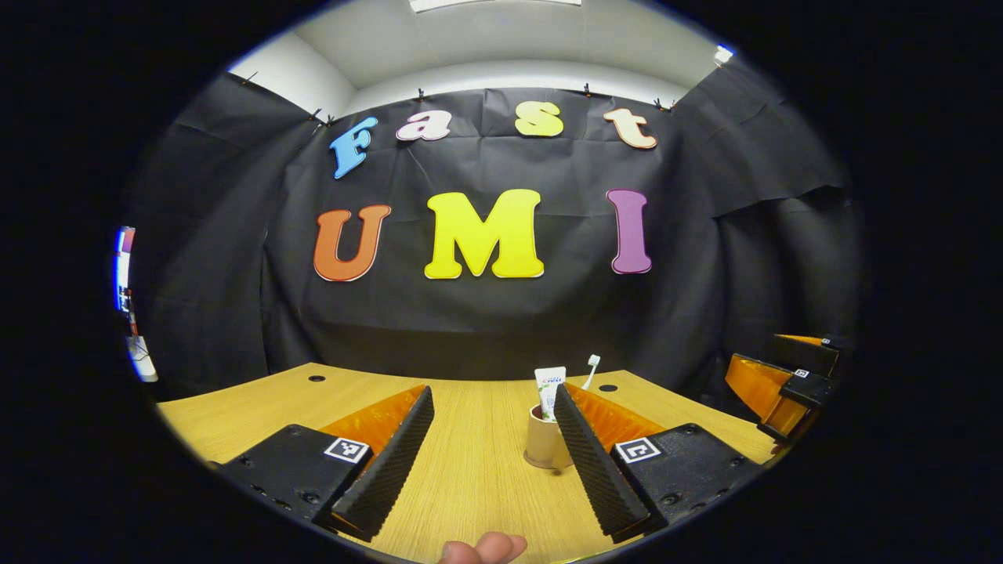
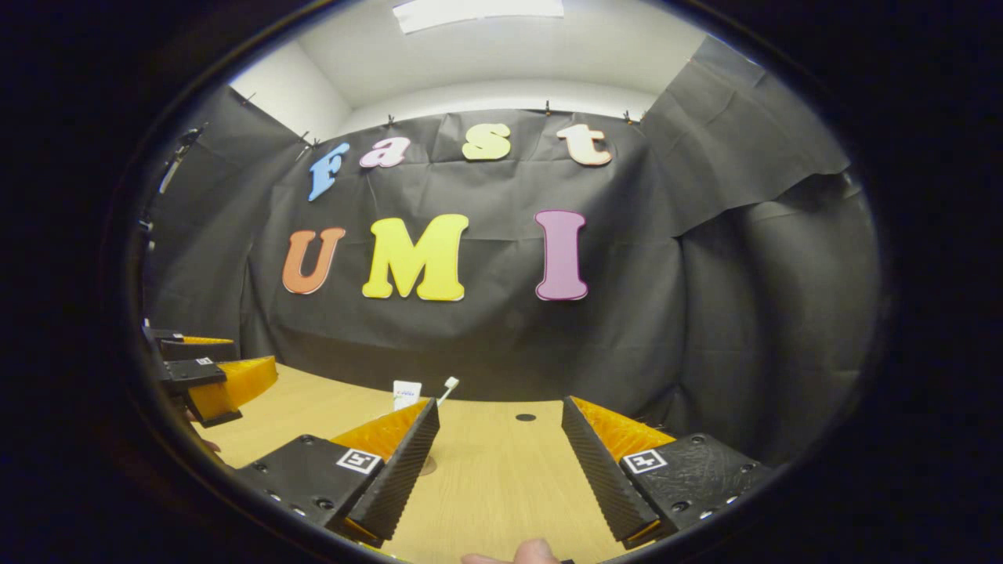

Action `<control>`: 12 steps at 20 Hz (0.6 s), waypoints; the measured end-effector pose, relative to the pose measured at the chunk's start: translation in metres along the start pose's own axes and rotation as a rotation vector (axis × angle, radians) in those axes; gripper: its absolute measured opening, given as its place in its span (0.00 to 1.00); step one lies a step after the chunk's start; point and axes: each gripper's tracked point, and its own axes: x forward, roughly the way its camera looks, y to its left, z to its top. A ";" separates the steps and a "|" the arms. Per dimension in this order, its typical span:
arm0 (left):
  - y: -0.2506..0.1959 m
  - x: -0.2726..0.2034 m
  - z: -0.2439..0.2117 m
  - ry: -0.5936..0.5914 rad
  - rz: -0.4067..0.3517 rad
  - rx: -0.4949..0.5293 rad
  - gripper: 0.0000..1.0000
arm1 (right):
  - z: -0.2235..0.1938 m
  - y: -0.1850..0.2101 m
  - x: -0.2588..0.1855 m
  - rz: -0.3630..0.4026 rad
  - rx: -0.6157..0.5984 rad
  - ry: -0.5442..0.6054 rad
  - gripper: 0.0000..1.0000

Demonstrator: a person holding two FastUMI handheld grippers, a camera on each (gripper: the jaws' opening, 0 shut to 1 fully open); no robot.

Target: Put the toothbrush and toothpaste on the desktop into the cup, then pick up the cup and place it on the coaster on the desktop.

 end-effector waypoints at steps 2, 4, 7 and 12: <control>0.000 0.000 -0.002 0.006 -0.004 0.000 0.98 | -0.001 0.002 0.001 0.004 -0.015 -0.001 0.96; -0.001 -0.001 -0.002 0.006 -0.009 -0.002 0.98 | -0.001 0.001 0.001 0.000 -0.024 0.001 0.95; -0.003 -0.001 -0.001 0.001 -0.015 0.005 0.98 | 0.000 -0.001 0.001 -0.003 -0.010 0.004 0.95; -0.010 -0.004 0.001 -0.010 -0.029 0.016 0.98 | 0.001 -0.003 -0.003 -0.004 0.001 0.004 0.95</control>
